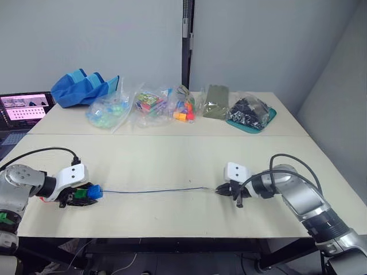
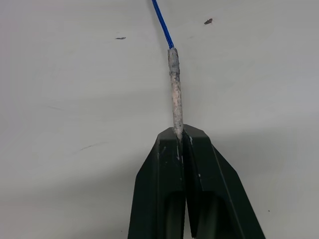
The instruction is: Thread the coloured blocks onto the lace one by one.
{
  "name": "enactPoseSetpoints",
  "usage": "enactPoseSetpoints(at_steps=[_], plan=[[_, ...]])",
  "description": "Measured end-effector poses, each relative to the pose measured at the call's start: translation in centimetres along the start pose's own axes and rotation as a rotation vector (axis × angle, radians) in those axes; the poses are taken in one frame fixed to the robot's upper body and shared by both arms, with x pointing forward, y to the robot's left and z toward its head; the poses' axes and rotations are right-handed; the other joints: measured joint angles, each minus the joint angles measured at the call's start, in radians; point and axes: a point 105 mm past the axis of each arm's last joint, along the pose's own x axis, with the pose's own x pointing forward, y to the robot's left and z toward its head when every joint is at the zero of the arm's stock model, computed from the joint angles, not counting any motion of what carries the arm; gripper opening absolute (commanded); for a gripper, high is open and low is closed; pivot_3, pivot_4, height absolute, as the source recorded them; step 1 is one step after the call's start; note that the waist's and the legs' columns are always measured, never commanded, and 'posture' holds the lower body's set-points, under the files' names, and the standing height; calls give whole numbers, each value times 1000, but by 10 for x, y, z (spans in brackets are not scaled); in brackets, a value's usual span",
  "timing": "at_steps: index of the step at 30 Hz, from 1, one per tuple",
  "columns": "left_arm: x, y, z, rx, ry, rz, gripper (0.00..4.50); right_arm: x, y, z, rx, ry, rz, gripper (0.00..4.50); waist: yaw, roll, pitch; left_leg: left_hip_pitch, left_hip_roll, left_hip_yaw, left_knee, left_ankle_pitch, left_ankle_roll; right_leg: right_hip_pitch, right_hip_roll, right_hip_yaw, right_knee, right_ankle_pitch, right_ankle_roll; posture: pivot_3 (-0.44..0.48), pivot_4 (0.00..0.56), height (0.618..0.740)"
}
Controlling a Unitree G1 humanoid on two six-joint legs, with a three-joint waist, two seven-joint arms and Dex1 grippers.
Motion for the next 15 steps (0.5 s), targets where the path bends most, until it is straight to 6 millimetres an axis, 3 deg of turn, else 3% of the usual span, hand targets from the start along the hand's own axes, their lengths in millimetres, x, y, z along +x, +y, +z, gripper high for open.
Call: enactPoseSetpoints(at_steps=[3, 6, 12, 15], plan=[[-11, 7, 4, 28, 49, -7, 4446, 1, 3, 2, 6, -7, -3, 0, 4, 0, 0, -1, 0, 0, 0, 0, 0, 0, 0, 0, 0, 0, 0, 0, 150, 740], [-19, 15, 20, 54, 71, -31, 4446, 1, 5, 4, 12, -20, -11, 0, 15, 0, 0, -1, 0, 0, 0, 0, 0, 0, 0, 0, -1, 0, 0, 0, 150, 740], [-17, 21, 48, 61, 97, -98, 4446, 4, 9, -1, 47, -18, -30, 0, 25, -1, 0, -1, 0, 0, 1, 0, 0, 0, 0, 0, -1, 0, 0, 0, 150, 740], [-14, 26, 44, 84, 233, -93, 4446, 4, 8, 1, 45, -25, -45, 0, 23, -1, 0, -1, 0, 0, 0, 0, 0, 0, 0, 0, -1, 0, 0, 0, 150, 740]])
